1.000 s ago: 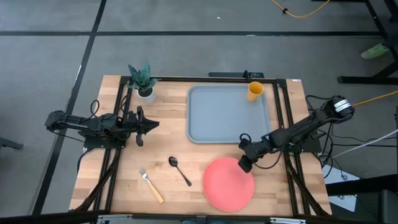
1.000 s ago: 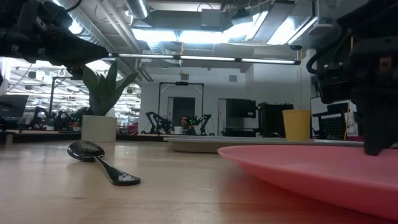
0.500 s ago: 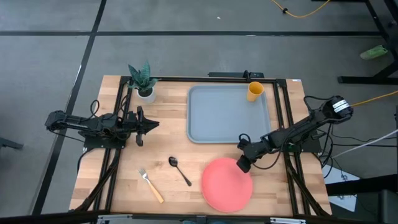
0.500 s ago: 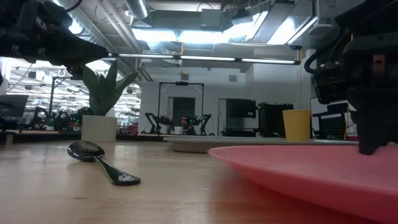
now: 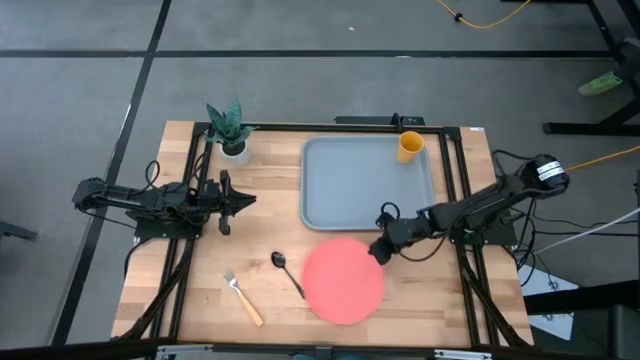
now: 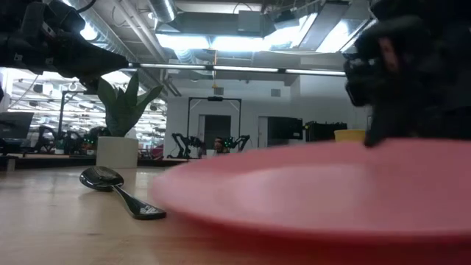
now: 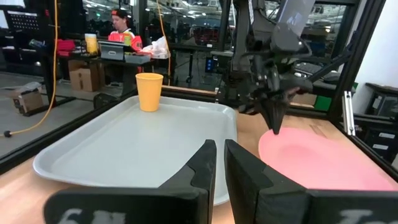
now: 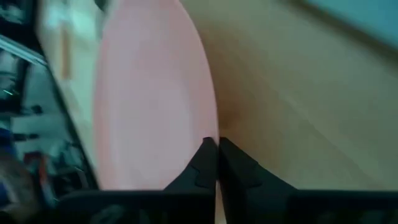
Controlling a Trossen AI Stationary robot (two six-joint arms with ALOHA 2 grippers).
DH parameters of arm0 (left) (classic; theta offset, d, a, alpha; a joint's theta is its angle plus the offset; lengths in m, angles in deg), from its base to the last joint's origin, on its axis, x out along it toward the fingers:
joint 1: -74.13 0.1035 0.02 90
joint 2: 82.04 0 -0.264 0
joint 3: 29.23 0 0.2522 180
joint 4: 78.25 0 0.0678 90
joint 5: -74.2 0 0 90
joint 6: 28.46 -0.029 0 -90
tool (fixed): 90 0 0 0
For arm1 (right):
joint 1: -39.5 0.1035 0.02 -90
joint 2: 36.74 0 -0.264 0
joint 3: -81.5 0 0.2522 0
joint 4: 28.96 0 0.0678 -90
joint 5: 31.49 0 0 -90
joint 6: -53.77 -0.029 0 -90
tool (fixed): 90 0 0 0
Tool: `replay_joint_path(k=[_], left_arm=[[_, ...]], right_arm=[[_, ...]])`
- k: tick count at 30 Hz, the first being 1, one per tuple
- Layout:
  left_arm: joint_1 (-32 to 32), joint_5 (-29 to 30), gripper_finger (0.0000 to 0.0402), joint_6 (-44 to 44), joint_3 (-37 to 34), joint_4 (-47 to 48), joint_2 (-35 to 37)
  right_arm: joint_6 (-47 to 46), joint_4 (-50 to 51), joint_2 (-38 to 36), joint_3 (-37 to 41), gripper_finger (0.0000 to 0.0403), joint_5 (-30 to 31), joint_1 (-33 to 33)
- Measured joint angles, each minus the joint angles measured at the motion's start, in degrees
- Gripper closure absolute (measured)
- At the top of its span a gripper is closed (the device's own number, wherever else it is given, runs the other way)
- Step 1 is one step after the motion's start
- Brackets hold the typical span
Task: Pick and place plate/cup/fork/spoon on tray
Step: Put the pink plate on the gray serving tray
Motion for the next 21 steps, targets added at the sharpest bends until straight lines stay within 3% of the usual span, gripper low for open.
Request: replay_joint_path(k=[5,11,16,21], left_arm=[[0.0,-0.01,0.0374,0.04,0.01,-0.01,-0.01],[0.0,-0.37,0.0374,0.07,0.01,0.0,-0.02],[0.0,-0.37,0.0374,0.04,0.01,0.0,-0.02],[0.0,-0.46,0.0374,0.04,0.02,-0.01,-0.01]], right_arm=[[2.94,11.21,-4.47,-5.5,0.0401,5.3,-1.79],[4.19,40.05,-10.84,-15.83,0.0402,21.65,-2.24],[4.58,49.67,-16.41,-22.1,0.0402,28.95,-2.64],[0.14,58.16,-20.64,-21.82,0.0403,34.81,-4.15]])
